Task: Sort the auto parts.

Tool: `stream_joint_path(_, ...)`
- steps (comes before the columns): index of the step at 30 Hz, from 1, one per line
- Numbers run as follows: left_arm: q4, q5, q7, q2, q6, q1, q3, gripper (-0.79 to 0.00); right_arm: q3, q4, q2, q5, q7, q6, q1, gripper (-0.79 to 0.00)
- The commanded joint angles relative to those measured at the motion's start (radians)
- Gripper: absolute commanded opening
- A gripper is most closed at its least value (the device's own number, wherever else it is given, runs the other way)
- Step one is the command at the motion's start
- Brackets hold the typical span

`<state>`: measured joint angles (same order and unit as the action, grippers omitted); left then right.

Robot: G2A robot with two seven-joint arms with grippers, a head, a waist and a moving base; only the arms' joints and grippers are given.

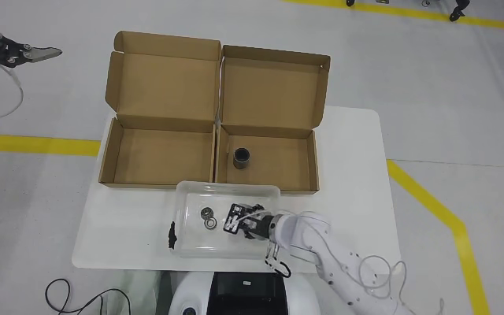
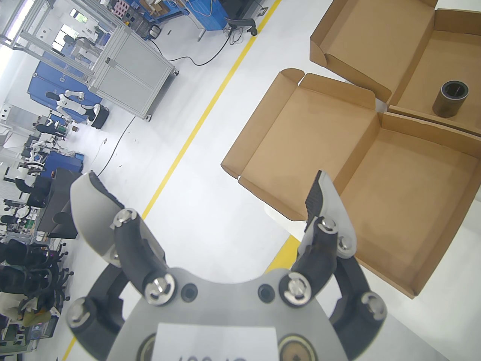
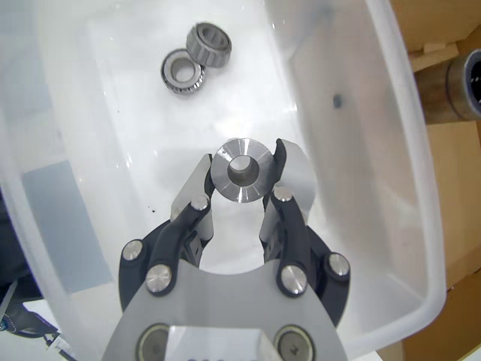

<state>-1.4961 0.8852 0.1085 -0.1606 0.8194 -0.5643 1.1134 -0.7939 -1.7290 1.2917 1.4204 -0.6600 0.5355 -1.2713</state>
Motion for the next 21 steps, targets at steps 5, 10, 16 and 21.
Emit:
stream_joint_path(5,0.0,0.0,0.0,0.0,0.0,0.0,0.0,0.0,0.004,-0.027,0.0,0.001,0.11,0.017,0.005,-0.785)
stream_joint_path(10,0.0,0.0,0.0,0.0,0.0,0.0,0.0,0.0,0.025,-0.021,0.006,-0.012,0.248,0.036,0.024,-0.785)
stream_joint_path(16,0.0,0.0,0.0,0.0,0.0,0.0,0.0,0.0,0.024,0.021,0.017,-0.054,0.459,0.026,0.051,-0.785)
stream_joint_path(21,0.0,0.0,0.0,0.0,0.0,0.0,0.0,0.0,-0.003,0.072,0.026,-0.151,0.621,0.034,0.087,-0.785)
